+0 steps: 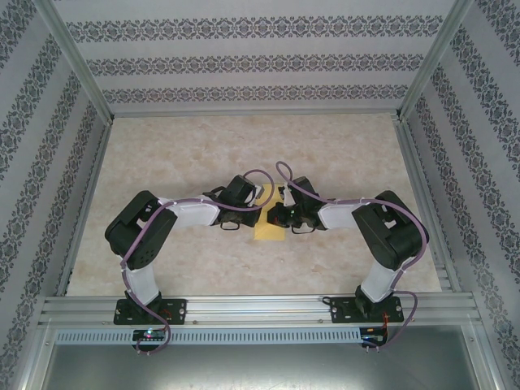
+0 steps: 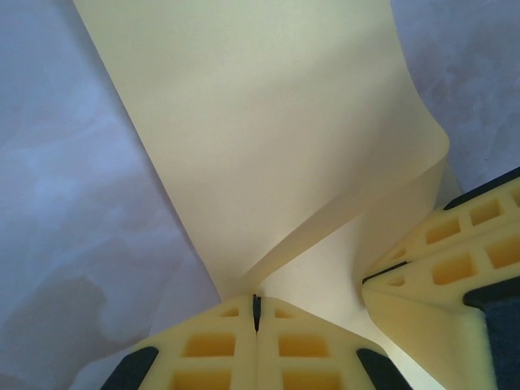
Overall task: Fold a paper plane with a square sheet of paper (fold left side to right side)
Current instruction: Fold the triangle a second time at the center of the table.
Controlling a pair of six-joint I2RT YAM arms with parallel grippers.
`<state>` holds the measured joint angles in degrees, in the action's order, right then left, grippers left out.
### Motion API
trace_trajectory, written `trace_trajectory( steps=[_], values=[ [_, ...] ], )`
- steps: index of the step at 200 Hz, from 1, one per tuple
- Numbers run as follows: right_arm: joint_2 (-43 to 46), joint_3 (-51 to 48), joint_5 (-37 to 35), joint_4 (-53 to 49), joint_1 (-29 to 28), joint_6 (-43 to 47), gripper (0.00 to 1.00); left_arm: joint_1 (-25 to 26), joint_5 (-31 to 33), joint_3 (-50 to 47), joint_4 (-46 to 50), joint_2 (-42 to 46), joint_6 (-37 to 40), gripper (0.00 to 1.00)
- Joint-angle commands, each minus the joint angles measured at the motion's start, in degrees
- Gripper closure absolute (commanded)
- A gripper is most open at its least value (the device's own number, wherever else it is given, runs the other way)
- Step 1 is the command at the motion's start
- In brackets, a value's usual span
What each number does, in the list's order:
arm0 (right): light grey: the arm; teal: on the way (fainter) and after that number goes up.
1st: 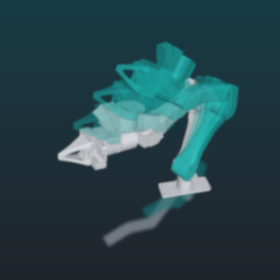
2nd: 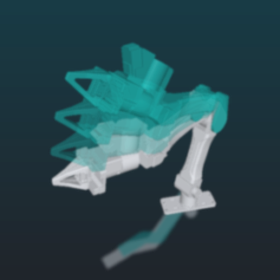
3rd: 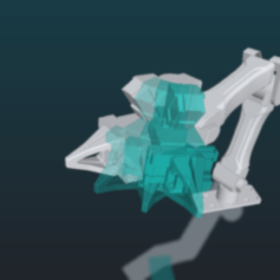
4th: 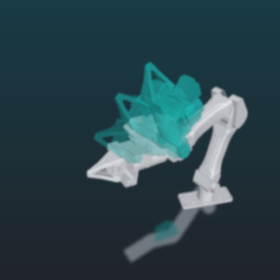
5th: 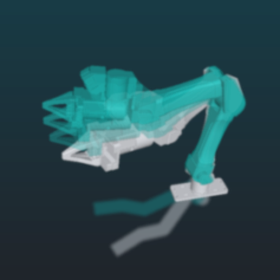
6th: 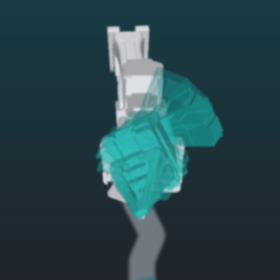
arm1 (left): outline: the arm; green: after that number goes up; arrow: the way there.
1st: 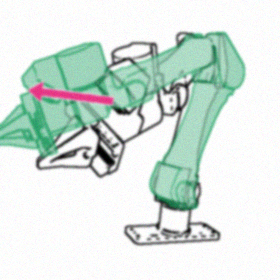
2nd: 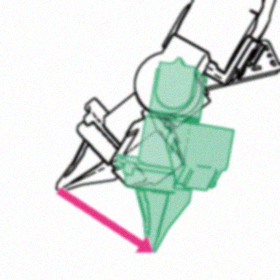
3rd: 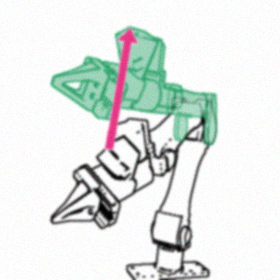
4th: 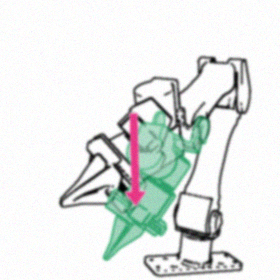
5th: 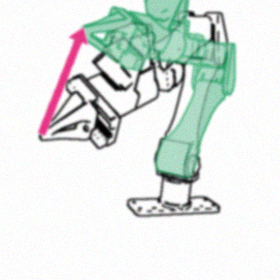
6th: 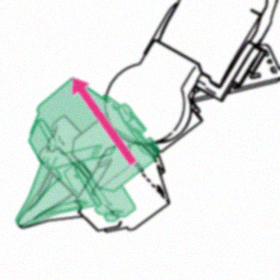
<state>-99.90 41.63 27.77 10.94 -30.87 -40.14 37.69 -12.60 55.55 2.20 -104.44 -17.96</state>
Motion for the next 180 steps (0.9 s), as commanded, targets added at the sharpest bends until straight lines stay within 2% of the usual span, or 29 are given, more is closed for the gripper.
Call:
trace_trajectory(
  steps=[1, 69, 117, 150, 180],
  values=[
    [-1.3, 0.85, -1.83, -2.34, 0.28, 1.91, 1.0, -0.87, 1.43, 0.88, 2.73, -0.77, 0.81, 1.0],
    [-1.35, -0.28, -2.75, -4.76, 0.29, 2.6, 1.0, -0.87, 0.04, 1.12, 2.46, -0.15, 0.26, 0.99],
    [-1.31, 0.2, -3.16, -7.02, 0.2, 3.4, 1.0, -0.8, -0.81, 1.83, 3.3, 4.39, -0.66, 0.82],
    [-1.43, 0.73, -3.6, -8.18, 0.06, 3.89, 1.0, -1.08, 1.42, 1.62, 5.71, 10.91, -1.0, 0.62],
    [-1.62, 1.34, -3.59, -8.88, -0.02, 4.1, 1.0, -1.17, -1.06, -1.27, 5.62, 17.1, -2.14, 0.58]
  ],
)
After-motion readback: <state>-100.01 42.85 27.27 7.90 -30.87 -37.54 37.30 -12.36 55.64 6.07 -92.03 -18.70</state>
